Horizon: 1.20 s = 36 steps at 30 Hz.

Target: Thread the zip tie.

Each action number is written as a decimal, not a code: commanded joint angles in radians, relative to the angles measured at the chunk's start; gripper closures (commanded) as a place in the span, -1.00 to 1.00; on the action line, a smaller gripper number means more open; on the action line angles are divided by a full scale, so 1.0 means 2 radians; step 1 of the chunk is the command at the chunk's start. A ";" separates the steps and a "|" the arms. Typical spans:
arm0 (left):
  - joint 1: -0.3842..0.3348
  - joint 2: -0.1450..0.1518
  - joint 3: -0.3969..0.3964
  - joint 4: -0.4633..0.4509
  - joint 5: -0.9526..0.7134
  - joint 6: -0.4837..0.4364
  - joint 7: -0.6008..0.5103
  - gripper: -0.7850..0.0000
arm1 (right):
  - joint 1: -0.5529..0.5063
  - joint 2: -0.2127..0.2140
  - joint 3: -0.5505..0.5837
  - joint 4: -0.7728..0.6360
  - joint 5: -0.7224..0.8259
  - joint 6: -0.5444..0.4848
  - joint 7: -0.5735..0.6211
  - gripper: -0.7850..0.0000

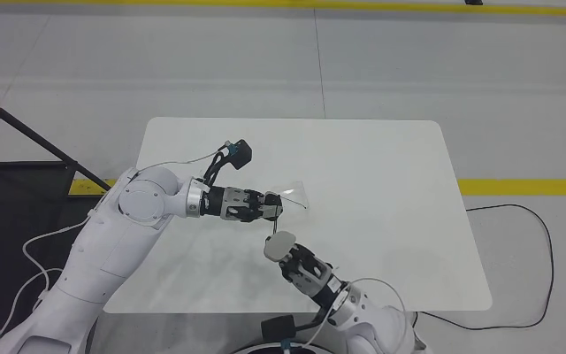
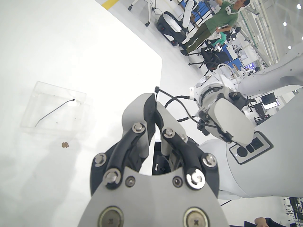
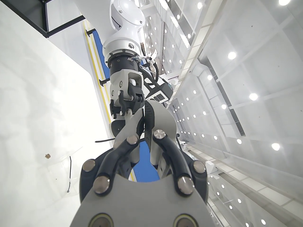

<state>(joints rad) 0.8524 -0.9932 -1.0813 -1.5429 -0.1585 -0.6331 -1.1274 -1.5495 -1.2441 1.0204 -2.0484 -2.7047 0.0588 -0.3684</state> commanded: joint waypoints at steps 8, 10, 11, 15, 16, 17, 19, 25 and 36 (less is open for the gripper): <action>0.006 0.000 0.000 -0.008 0.013 0.004 0.014 1.00 | 0.004 0.000 -0.004 0.000 0.006 0.002 0.012 1.00; 0.012 0.001 -0.002 -0.017 0.026 0.007 0.027 1.00 | 0.005 -0.001 -0.004 -0.001 0.010 0.002 0.015 1.00; 0.014 0.001 -0.002 -0.020 0.030 0.008 0.031 1.00 | 0.005 -0.001 -0.004 -0.001 0.011 0.002 0.016 1.00; 0.020 0.002 -0.004 -0.026 0.036 0.005 0.041 1.00 | 0.007 -0.001 -0.004 -0.002 0.016 0.002 0.021 1.00; 0.021 0.002 -0.004 -0.027 0.036 0.004 0.042 1.00 | 0.007 -0.001 -0.004 -0.002 0.017 0.003 0.022 1.00; 0.021 0.002 -0.005 -0.027 0.037 0.003 0.043 1.00 | 0.007 -0.001 -0.004 -0.002 0.018 0.004 0.022 1.00; 0.022 0.003 -0.008 -0.028 0.042 0.000 0.051 1.00 | 0.007 -0.001 -0.004 -0.002 0.021 0.003 0.022 1.00; 0.030 0.003 -0.012 -0.037 0.065 -0.006 0.077 1.00 | 0.009 0.000 -0.003 -0.003 0.026 0.002 0.025 1.00; 0.045 0.004 -0.015 -0.058 0.118 -0.006 0.122 1.00 | 0.009 0.000 -0.001 -0.004 0.039 0.012 0.029 1.00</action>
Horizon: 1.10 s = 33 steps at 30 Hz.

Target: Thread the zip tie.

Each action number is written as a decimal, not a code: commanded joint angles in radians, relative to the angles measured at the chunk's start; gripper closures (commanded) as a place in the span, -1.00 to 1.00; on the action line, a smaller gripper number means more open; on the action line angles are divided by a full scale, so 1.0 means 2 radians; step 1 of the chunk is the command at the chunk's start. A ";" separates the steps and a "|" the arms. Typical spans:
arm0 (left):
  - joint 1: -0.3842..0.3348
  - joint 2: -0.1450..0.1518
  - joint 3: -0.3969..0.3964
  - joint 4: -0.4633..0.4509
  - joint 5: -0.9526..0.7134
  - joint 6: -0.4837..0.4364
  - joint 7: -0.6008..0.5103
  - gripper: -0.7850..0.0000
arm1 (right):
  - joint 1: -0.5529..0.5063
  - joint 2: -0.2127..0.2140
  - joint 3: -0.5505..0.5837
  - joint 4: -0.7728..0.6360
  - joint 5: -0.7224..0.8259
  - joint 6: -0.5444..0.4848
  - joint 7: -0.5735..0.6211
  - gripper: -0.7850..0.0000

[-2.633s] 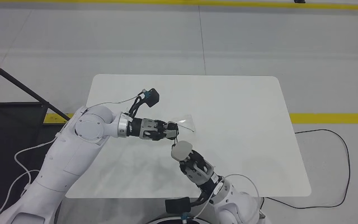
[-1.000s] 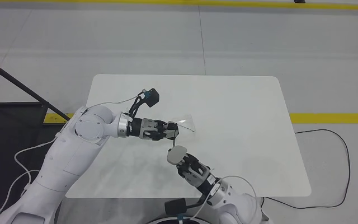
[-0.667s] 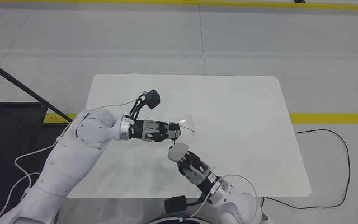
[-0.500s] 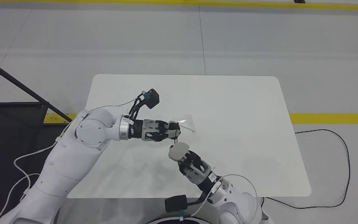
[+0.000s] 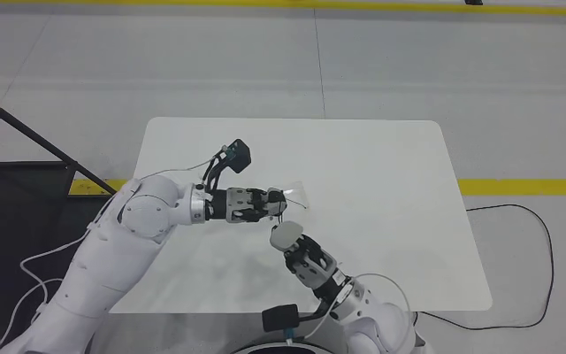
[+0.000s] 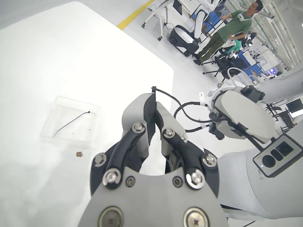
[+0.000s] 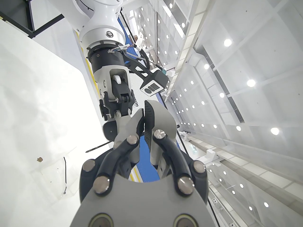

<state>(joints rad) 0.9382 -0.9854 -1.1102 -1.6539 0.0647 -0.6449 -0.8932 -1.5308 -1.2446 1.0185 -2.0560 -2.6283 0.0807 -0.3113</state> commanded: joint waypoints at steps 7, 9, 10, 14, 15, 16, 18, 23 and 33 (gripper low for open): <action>0.020 0.000 -0.003 -0.023 0.064 0.006 0.051 1.00 | -0.002 0.000 0.002 0.001 0.010 0.009 0.003 1.00; 0.025 0.000 -0.003 -0.028 0.076 0.006 0.060 1.00 | -0.003 0.000 0.002 0.001 0.010 0.012 0.006 1.00; 0.027 0.000 -0.003 -0.029 0.080 0.005 0.063 1.00 | -0.003 0.000 0.002 0.001 0.010 0.013 0.007 1.00; 0.035 0.000 -0.005 -0.037 0.096 0.002 0.075 1.00 | -0.004 -0.001 0.002 0.001 0.011 0.018 0.012 1.00; 0.037 0.001 -0.005 -0.039 0.099 0.001 0.077 1.00 | -0.004 -0.001 0.002 0.001 0.011 0.021 0.015 1.00; 0.039 0.001 -0.006 -0.040 0.101 0.000 0.079 1.00 | -0.005 -0.001 0.002 0.001 0.012 0.025 0.018 1.00; 0.042 0.001 -0.007 -0.044 0.106 -0.002 0.081 1.00 | -0.005 -0.002 0.003 0.001 0.013 0.033 0.024 1.00; 0.048 0.002 -0.008 -0.050 0.114 -0.004 0.085 1.00 | -0.007 -0.003 0.001 0.002 0.015 0.060 0.034 1.00; 0.052 0.003 -0.007 -0.055 0.123 -0.004 0.084 1.00 | -0.006 -0.007 -0.002 0.010 0.026 0.113 0.037 1.00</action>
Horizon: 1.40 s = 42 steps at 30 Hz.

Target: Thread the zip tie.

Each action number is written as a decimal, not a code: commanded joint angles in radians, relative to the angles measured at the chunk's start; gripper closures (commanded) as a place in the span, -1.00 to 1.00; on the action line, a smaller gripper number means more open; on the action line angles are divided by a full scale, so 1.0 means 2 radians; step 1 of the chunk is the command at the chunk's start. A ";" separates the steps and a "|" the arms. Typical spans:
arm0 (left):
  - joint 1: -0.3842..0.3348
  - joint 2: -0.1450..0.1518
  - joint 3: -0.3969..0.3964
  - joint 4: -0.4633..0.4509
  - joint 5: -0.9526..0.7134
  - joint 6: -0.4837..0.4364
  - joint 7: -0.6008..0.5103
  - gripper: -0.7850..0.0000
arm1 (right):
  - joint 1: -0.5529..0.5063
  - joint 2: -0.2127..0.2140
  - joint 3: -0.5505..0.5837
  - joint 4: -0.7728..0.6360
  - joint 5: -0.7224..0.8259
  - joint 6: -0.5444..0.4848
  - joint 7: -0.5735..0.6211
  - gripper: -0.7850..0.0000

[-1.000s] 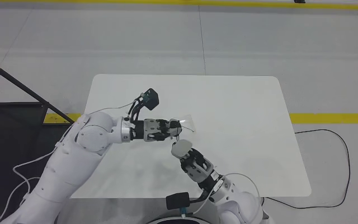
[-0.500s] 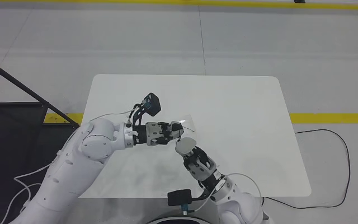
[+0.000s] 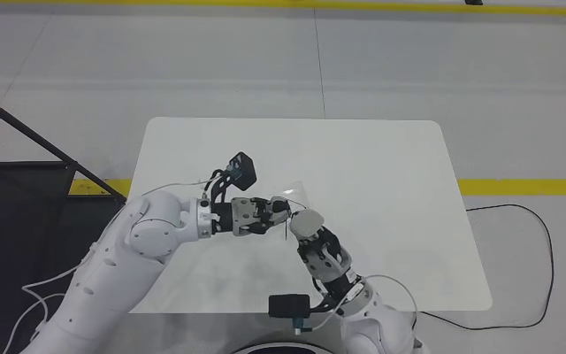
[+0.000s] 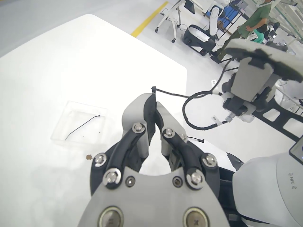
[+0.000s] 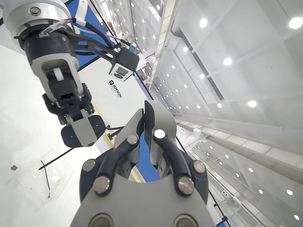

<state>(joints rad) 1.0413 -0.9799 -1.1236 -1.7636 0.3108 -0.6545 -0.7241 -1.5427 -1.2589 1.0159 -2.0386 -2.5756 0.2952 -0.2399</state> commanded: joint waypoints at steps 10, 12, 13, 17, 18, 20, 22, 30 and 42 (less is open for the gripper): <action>-0.002 0.000 0.005 -0.002 0.003 0.002 0.000 1.00 | 0.014 -0.006 -0.013 0.017 -0.013 0.012 0.017 1.00; -0.002 0.000 0.005 -0.002 0.001 0.002 0.001 1.00 | 0.015 -0.006 -0.014 0.018 -0.016 0.006 0.017 1.00; -0.003 0.000 0.005 -0.002 0.001 0.002 0.001 1.00 | 0.016 -0.007 -0.015 0.018 -0.017 0.004 0.017 1.00; -0.004 0.000 0.005 -0.001 0.000 0.002 0.001 1.00 | 0.019 -0.007 -0.015 0.020 -0.025 -0.007 0.017 1.00; -0.004 0.000 0.005 -0.001 -0.001 0.002 0.001 1.00 | 0.019 -0.007 -0.015 0.020 -0.028 -0.010 0.018 1.00; -0.004 0.000 0.005 0.000 -0.002 0.002 0.001 1.00 | 0.020 -0.008 -0.016 0.020 -0.035 -0.014 0.022 1.00; -0.005 0.000 0.005 0.000 -0.002 0.002 0.001 1.00 | 0.022 -0.008 -0.016 0.021 -0.040 -0.016 0.027 1.00; -0.005 0.000 0.003 0.002 -0.008 0.003 0.006 1.00 | 0.023 -0.011 -0.018 0.022 -0.041 -0.025 0.043 1.00; 0.003 -0.002 -0.011 0.003 -0.015 0.019 0.056 1.00 | -0.021 -0.001 0.021 -0.012 0.084 -0.072 -0.056 -1.00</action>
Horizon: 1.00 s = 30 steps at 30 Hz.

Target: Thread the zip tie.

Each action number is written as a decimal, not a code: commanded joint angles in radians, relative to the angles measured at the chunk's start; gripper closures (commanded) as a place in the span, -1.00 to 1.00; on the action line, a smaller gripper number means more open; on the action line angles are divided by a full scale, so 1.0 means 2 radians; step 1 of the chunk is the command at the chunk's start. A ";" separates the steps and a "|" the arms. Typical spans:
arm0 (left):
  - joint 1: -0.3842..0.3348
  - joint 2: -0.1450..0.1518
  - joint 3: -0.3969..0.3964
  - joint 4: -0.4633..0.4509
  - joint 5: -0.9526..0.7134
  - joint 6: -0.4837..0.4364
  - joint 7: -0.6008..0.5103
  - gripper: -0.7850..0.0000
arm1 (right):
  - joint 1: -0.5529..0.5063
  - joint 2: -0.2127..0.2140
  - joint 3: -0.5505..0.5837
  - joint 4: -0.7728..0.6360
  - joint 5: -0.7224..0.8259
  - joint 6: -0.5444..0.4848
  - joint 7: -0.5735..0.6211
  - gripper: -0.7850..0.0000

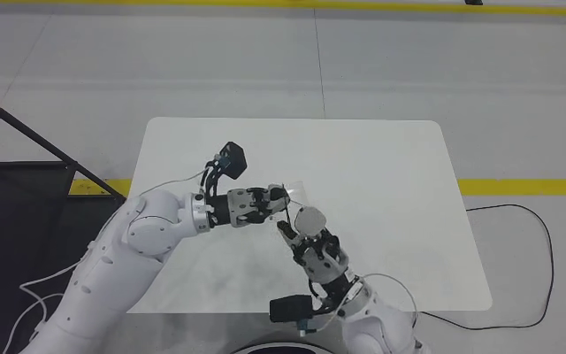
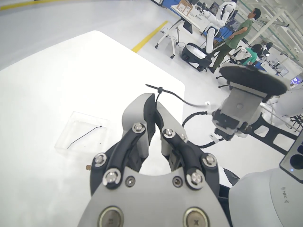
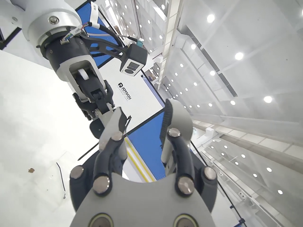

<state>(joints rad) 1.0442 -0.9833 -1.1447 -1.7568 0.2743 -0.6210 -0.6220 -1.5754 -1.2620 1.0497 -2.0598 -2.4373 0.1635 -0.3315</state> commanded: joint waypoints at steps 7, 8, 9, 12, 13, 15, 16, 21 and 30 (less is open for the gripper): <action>0.008 -0.002 -0.002 -0.001 0.009 0.002 0.033 1.00 | -0.037 0.011 0.051 -0.006 0.177 -0.126 -0.069 -1.00; 0.008 -0.002 -0.003 0.000 0.007 0.000 0.034 1.00 | -0.037 0.012 0.057 -0.006 0.198 -0.144 -0.067 -1.00; 0.009 -0.003 -0.003 0.002 0.003 -0.001 0.035 1.00 | -0.037 0.012 0.057 -0.006 0.198 -0.144 -0.067 -1.00; 0.009 -0.003 -0.003 0.003 0.000 -0.001 0.035 1.00 | -0.037 0.012 0.057 -0.006 0.198 -0.144 -0.067 -1.00; 0.009 -0.003 -0.003 0.003 0.000 -0.001 0.035 1.00 | -0.037 0.012 0.057 -0.006 0.198 -0.144 -0.067 -1.00; 0.009 -0.003 -0.003 0.003 0.000 -0.001 0.035 1.00 | -0.037 0.012 0.057 -0.006 0.198 -0.144 -0.067 -1.00; 0.009 -0.003 -0.003 0.003 0.000 -0.001 0.035 1.00 | -0.037 0.012 0.057 -0.006 0.198 -0.144 -0.067 -1.00; 0.009 -0.003 -0.003 0.003 0.000 -0.001 0.035 1.00 | -0.033 0.012 0.051 -0.004 0.188 -0.156 -0.062 -1.00; 0.028 -0.003 -0.011 -0.008 0.032 -0.019 0.068 1.00 | 0.024 0.011 0.074 0.065 0.466 -0.345 0.011 -1.00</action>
<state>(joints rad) 1.0974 -0.9892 -1.1651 -1.7731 0.3337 -0.6515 -0.4929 -1.5399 -1.2410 1.1907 -1.9471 -1.6051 -0.4713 -0.3433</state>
